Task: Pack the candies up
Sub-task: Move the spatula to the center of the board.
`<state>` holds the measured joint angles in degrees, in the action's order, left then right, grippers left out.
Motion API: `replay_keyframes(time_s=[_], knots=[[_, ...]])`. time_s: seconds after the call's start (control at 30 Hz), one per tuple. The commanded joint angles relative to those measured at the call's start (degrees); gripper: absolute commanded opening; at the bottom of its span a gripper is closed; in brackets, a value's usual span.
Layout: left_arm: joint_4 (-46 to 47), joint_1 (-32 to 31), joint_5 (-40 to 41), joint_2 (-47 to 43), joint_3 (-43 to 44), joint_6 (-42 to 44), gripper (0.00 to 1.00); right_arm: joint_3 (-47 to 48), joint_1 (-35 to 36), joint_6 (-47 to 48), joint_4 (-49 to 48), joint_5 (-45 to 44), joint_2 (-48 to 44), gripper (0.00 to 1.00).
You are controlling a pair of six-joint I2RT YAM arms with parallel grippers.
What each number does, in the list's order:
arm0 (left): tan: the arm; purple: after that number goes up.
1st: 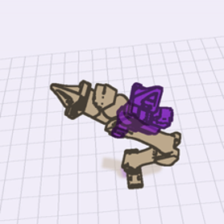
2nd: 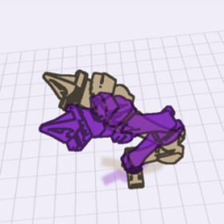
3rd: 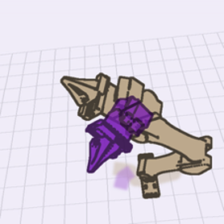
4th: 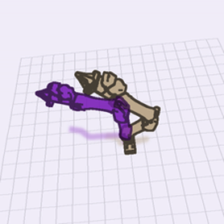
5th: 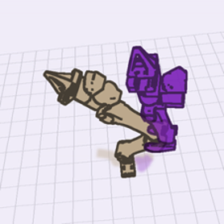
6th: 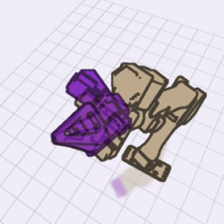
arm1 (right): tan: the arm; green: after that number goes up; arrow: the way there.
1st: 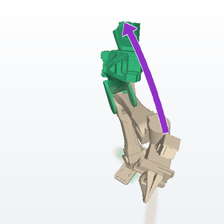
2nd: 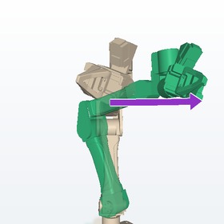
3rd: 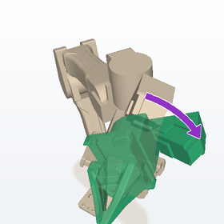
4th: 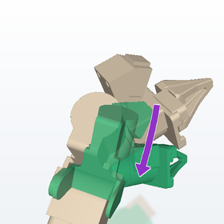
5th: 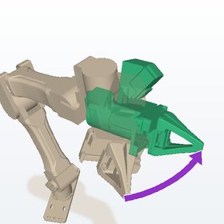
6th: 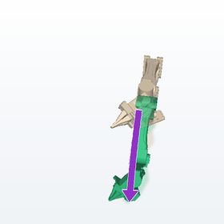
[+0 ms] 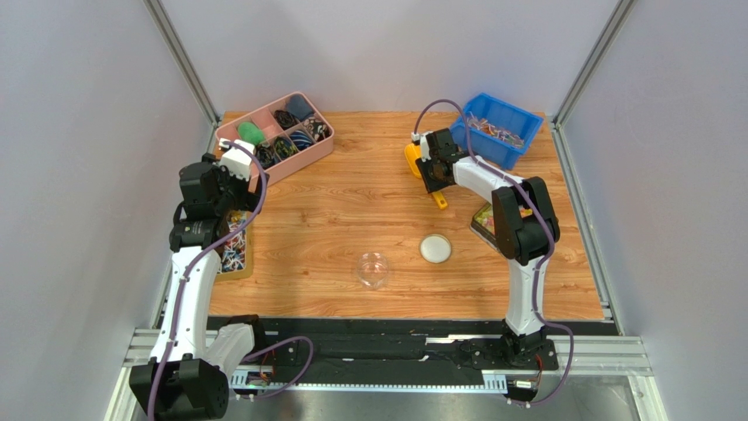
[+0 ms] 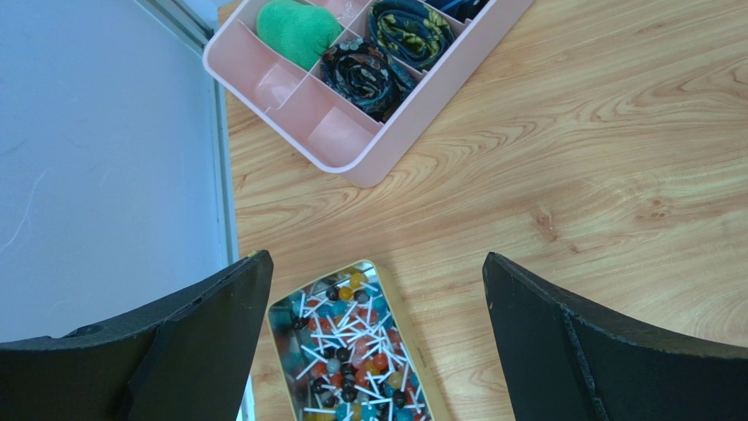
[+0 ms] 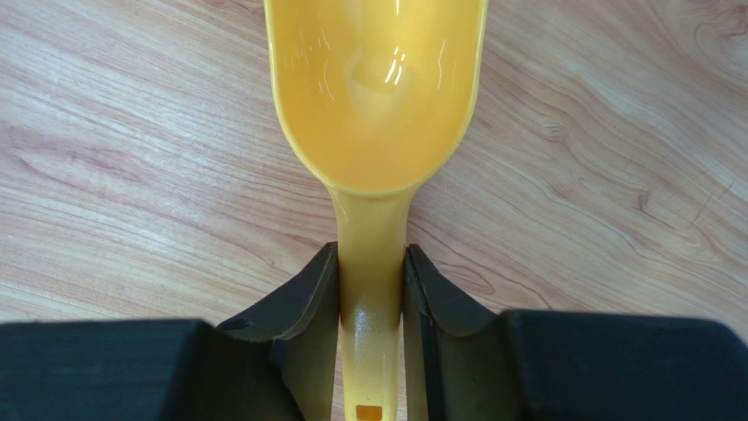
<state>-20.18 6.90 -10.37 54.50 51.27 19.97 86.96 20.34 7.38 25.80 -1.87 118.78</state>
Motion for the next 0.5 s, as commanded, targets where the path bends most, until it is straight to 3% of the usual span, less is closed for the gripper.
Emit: replay_keyframes(time_s=[0.0,0.07,0.47], knots=[[-0.82,0.31,1.23,0.43,-0.81,2.79,0.99,2.16,-0.39,1.41,0.47,0.73,-0.92,0.39],[-0.56,0.31,2.54,1.13,-1.78,3.67,0.99,2.25,-0.39,1.59,0.83,0.99,-0.92,0.49],[6.39,3.37,7.21,8.94,-5.48,6.40,0.99,5.41,-0.47,1.94,5.66,1.08,-5.92,0.66]])
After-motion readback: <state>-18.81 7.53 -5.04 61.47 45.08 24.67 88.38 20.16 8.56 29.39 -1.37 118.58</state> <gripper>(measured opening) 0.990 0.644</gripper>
